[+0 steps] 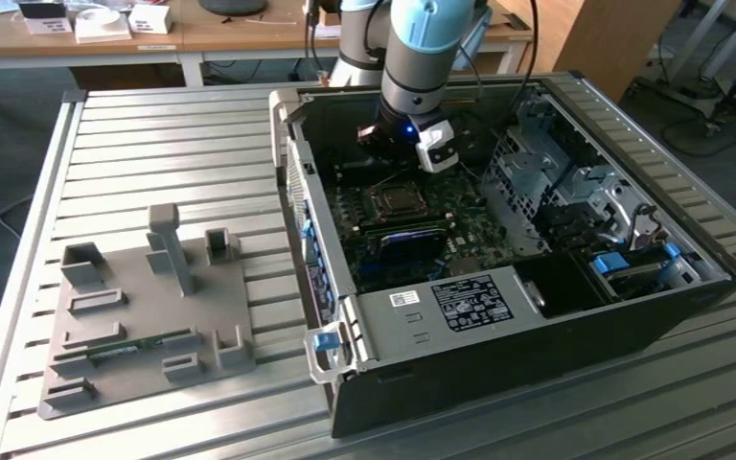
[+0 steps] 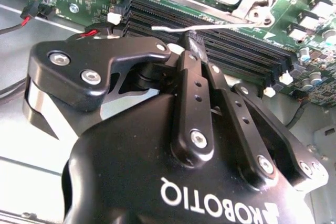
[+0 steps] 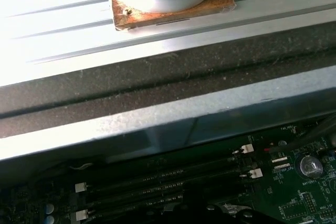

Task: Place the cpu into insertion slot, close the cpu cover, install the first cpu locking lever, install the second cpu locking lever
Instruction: 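Install the first cpu locking lever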

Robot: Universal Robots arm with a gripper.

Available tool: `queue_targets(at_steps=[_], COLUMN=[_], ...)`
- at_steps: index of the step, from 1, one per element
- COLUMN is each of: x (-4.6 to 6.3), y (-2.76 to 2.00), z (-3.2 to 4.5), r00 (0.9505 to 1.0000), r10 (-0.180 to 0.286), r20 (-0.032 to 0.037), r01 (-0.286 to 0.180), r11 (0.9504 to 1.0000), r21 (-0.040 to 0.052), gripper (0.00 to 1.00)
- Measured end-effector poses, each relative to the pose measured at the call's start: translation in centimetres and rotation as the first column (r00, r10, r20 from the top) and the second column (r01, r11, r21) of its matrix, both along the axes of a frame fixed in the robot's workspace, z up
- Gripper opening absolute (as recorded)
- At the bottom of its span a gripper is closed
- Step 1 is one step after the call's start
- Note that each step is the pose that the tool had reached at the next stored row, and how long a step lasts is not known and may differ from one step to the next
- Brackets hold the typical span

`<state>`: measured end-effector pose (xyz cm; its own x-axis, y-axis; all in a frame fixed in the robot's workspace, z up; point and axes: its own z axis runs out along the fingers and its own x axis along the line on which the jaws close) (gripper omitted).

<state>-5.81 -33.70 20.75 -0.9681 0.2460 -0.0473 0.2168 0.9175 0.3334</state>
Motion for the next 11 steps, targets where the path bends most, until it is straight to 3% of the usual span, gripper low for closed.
queue_targets(at_steps=[11], x=[0.0], y=[0.0], z=[1.43], r00=[1.0], r10=[0.0], r20=[0.0], r01=[0.0], r11=[1.0], r21=[0.0052], gripper=[0.11])
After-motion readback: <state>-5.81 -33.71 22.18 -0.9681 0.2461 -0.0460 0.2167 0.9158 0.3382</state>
